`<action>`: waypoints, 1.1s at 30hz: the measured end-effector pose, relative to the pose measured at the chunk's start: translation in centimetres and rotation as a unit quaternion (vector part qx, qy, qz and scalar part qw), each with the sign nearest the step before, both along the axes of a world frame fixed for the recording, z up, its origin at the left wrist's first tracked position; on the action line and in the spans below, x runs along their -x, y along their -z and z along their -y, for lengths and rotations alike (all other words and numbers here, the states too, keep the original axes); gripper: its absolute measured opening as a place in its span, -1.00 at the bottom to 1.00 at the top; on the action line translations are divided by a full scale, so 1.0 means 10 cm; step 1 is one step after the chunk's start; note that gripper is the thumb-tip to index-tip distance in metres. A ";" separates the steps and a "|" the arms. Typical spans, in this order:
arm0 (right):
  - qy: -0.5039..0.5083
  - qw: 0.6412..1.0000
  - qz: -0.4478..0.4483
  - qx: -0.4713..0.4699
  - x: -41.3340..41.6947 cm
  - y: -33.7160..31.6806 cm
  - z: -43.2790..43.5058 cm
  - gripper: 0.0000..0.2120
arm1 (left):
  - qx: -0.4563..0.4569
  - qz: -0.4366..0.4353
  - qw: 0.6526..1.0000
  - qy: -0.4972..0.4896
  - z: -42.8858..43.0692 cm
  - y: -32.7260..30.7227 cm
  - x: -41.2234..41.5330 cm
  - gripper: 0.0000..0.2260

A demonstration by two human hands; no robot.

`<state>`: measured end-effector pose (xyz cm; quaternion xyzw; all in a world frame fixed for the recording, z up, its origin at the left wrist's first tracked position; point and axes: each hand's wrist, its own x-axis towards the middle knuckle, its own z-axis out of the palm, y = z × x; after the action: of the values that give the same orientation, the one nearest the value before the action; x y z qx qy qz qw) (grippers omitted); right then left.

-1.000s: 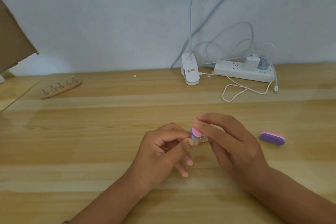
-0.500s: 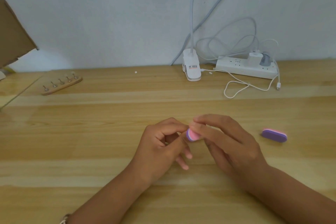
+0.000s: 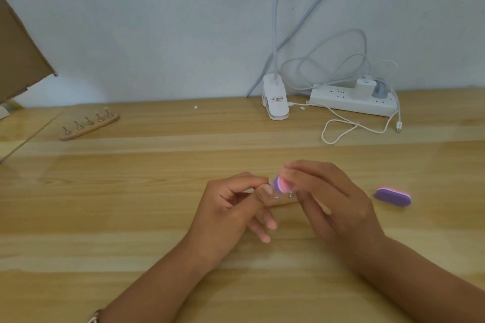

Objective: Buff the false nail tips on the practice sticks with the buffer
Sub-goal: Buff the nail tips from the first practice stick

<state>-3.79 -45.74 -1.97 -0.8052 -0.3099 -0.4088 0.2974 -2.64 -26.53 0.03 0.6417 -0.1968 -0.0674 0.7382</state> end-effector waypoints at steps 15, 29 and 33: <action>0.081 0.980 -0.122 -0.136 -0.13 -0.01 0.06 -0.72 | 0.002 0.139 0.971 -0.193 0.04 0.01 -0.04 -0.83; 0.063 0.966 -0.166 -0.190 -0.17 -0.03 0.07 -0.72 | -0.231 0.158 0.948 -0.151 0.23 0.07 -0.12 -0.97; 0.059 0.965 -0.170 -0.191 -0.17 -0.03 0.06 -0.73 | -0.264 0.160 0.942 -0.135 0.21 0.09 -0.13 -0.88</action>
<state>-2.06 -46.35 -1.64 -0.8082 -0.1227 -0.3345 0.4689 -1.35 -28.63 -0.83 0.8364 -0.1988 0.0867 0.5033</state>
